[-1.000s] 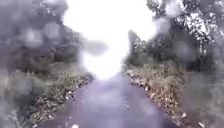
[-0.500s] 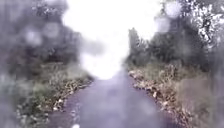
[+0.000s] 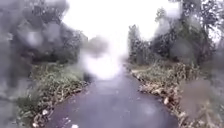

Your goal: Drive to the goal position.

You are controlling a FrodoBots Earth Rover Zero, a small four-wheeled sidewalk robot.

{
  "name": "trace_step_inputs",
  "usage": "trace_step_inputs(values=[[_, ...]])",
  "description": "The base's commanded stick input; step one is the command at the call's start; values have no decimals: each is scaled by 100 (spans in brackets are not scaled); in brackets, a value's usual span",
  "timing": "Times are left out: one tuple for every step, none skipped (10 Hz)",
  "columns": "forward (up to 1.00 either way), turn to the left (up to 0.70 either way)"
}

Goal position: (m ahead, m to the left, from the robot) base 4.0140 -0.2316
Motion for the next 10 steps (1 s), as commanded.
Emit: trace_step_inputs(values=[[85,0],[85,0],[85,0],[85,0],[85,0],[85,0],[85,0],[85,0],[85,0],[85,-34]])
